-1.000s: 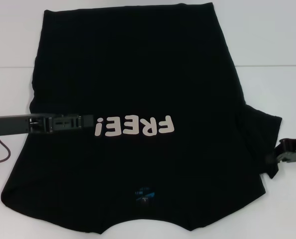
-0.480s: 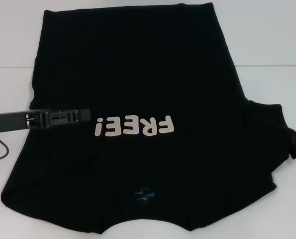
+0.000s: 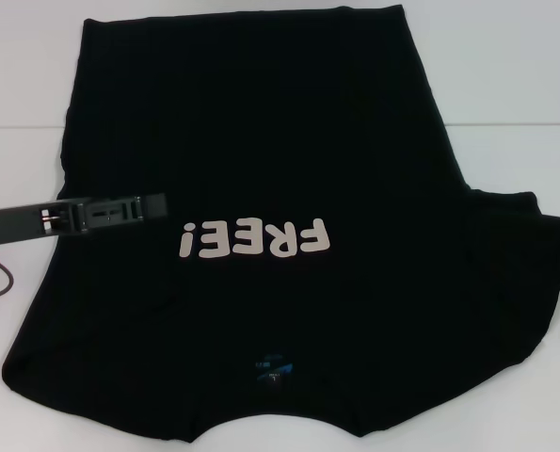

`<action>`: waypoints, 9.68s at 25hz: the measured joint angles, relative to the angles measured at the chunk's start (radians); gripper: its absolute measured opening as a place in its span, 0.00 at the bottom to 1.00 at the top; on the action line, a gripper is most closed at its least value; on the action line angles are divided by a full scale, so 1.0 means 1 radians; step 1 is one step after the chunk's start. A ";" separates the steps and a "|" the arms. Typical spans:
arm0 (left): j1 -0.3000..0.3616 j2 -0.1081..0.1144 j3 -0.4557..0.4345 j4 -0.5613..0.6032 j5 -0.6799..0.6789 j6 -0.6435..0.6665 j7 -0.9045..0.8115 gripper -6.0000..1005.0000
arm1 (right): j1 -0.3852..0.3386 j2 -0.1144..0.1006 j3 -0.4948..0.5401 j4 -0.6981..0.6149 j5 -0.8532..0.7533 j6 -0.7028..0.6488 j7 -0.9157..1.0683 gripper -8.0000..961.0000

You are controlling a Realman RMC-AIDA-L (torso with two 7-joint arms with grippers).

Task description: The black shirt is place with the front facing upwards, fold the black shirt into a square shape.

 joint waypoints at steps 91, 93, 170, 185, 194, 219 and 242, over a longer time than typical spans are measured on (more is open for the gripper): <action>0.159 0.101 -0.051 -0.007 0.361 -0.072 -0.486 0.73 | 0.080 0.034 -0.061 -0.025 0.250 -0.093 -0.059 0.61; 0.156 0.101 -0.050 -0.012 0.362 -0.074 -0.482 0.73 | 0.079 0.034 -0.060 -0.025 0.250 -0.092 -0.059 0.61; 0.112 0.076 -0.007 -0.002 0.381 -0.053 -0.532 0.72 | 0.061 0.031 -0.033 -0.025 0.250 -0.089 -0.067 0.61; 0.123 0.071 -0.034 0.002 0.384 -0.004 -0.507 0.72 | 0.053 0.031 -0.030 -0.025 0.250 -0.091 -0.069 0.61; 0.143 0.069 -0.034 0.009 0.385 -0.009 -0.511 0.72 | 0.048 0.031 -0.023 -0.025 0.250 -0.094 -0.071 0.61; 0.098 0.065 -0.014 0.021 0.387 -0.093 -0.562 0.71 | 0.040 0.031 -0.020 -0.025 0.250 -0.096 -0.072 0.61; 0.084 0.058 0.036 0.030 0.389 -0.109 -0.587 0.67 | 0.034 0.031 -0.019 -0.025 0.250 -0.098 -0.072 0.61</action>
